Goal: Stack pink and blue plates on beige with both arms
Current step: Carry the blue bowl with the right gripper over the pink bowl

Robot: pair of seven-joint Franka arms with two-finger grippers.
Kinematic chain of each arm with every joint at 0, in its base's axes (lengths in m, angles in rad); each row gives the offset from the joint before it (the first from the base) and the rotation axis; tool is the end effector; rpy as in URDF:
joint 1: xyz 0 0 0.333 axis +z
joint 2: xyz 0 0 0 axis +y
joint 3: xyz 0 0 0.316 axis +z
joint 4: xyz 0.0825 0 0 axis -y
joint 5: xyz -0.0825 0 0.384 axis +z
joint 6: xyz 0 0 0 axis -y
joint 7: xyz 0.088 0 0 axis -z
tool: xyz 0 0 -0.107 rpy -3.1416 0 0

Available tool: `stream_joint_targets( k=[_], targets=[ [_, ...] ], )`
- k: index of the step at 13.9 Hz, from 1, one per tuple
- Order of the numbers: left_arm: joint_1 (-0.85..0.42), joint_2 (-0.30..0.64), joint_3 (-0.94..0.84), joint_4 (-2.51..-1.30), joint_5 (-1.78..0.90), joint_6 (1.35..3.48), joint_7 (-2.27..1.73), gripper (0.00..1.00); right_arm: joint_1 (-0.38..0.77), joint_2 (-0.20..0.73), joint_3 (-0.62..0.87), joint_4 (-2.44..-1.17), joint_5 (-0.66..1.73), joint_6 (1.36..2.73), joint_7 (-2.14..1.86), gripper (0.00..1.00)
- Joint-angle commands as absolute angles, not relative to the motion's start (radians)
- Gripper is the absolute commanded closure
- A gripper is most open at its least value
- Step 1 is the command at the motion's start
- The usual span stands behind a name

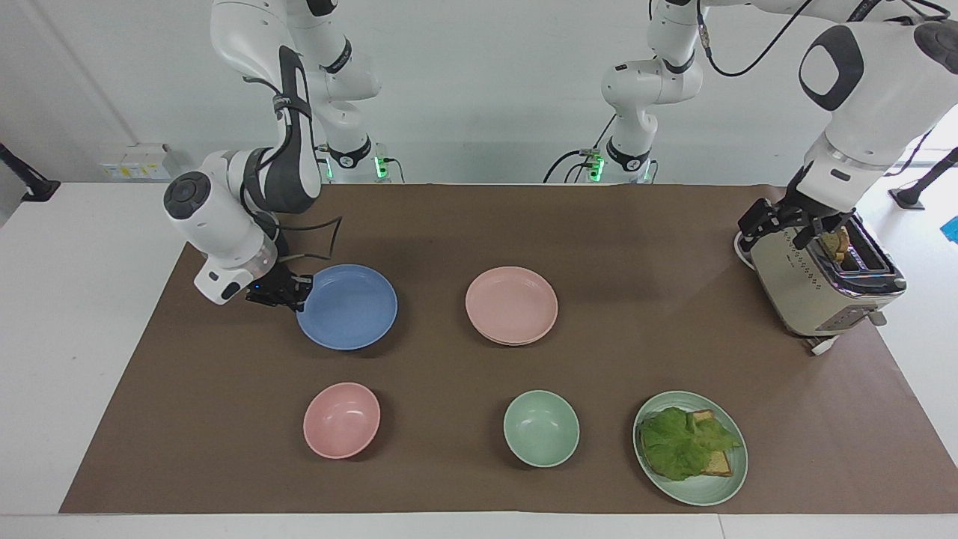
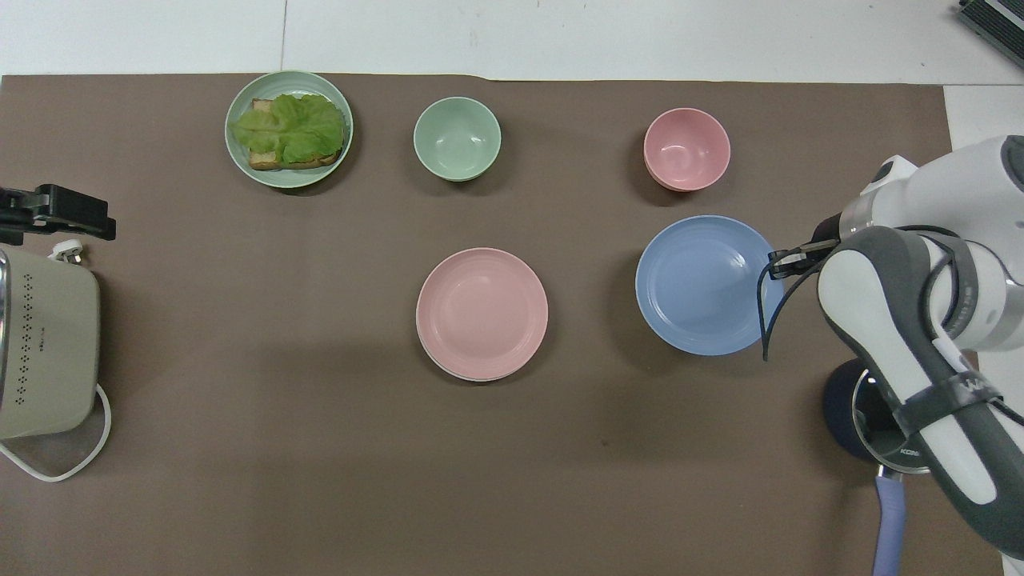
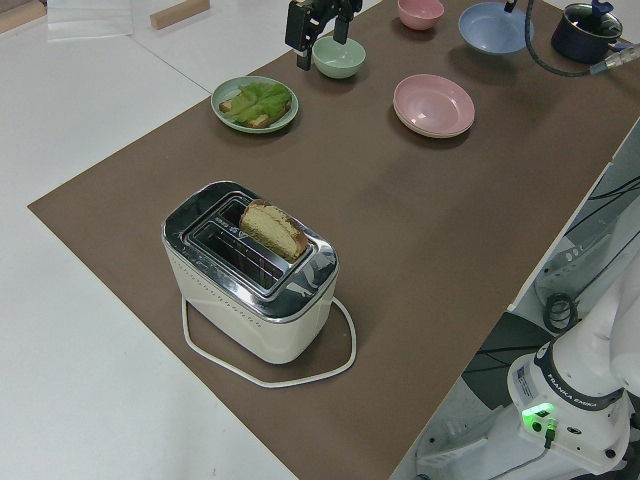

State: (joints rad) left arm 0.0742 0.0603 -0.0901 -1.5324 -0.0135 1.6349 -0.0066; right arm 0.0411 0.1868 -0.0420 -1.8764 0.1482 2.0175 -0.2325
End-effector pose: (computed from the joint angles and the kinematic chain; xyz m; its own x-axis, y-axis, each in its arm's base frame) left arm 0.5794 -0.0090 0.6145 0.9991 -0.0080 0.0423 -0.0088 -0.9998 0.0192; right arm 0.6004 0.0091 0.4090 0.9860 0.1655 -0.0197 0.1616 -0.9782 -0.1304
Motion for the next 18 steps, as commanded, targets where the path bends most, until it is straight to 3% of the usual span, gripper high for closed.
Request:
stream_joint_targets(
  k=[1,12,18],
  targets=[
    [0.069,0.058,-0.087,-1.536,0.008,1.612,-0.015,0.0,0.037,0.183,0.012,-1.852,0.172,2.006,-0.215,1.0],
    [0.066,0.048,-0.072,-1.539,0.009,1.591,-0.015,0.0,0.357,0.271,0.049,-1.85,0.173,2.258,0.225,1.0],
    [0.069,0.046,-0.072,-1.542,0.008,1.588,-0.015,0.0,0.38,0.304,0.051,-1.876,0.175,2.264,0.215,1.0]
  ],
)
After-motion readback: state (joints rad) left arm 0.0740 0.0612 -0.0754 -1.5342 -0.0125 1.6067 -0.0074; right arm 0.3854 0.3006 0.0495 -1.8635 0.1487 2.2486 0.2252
